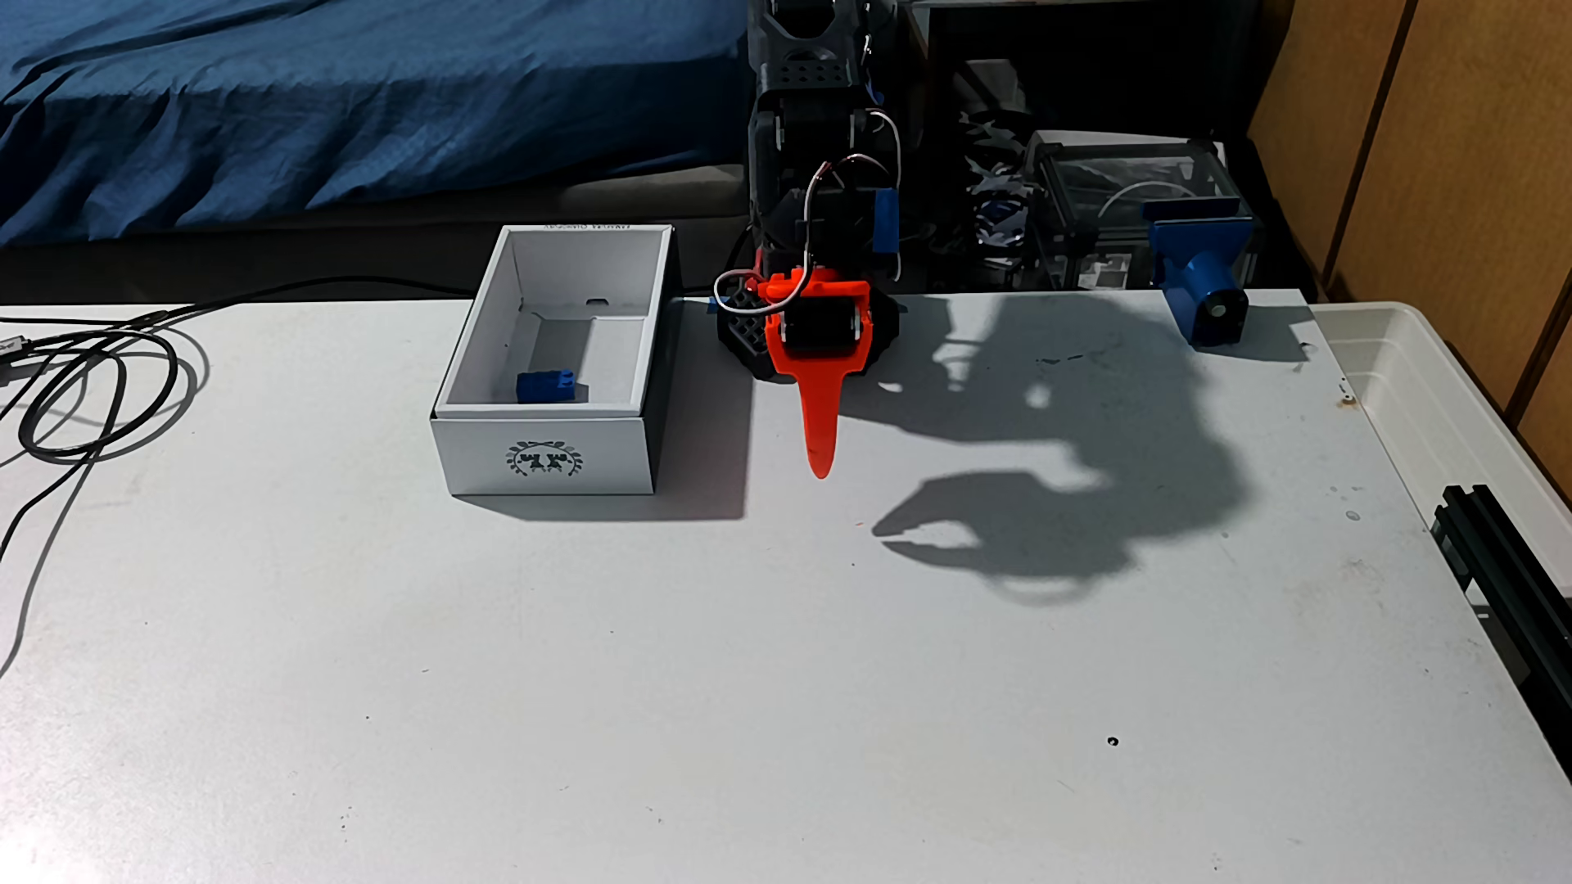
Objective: Grab the blue brick and place in box
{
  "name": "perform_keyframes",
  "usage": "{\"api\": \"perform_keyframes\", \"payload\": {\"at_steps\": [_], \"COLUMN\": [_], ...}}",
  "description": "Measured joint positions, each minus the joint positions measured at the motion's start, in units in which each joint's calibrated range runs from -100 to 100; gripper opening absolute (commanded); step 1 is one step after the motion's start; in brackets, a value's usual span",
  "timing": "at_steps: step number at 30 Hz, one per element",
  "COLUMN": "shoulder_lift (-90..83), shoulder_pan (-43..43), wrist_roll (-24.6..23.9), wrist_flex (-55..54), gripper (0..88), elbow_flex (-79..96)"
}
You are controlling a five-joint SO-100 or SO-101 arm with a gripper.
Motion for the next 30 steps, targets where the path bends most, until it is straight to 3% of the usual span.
{"api": "perform_keyframes", "payload": {"at_steps": [14,30], "shoulder_lift": [-0.84,-27.28], "shoulder_pan": [0.3,0.3], "wrist_roll": [0.0,0.0], "wrist_flex": [-2.11,-2.81], "gripper": [0.7,0.7], "elbow_flex": [1.25,13.5]}}
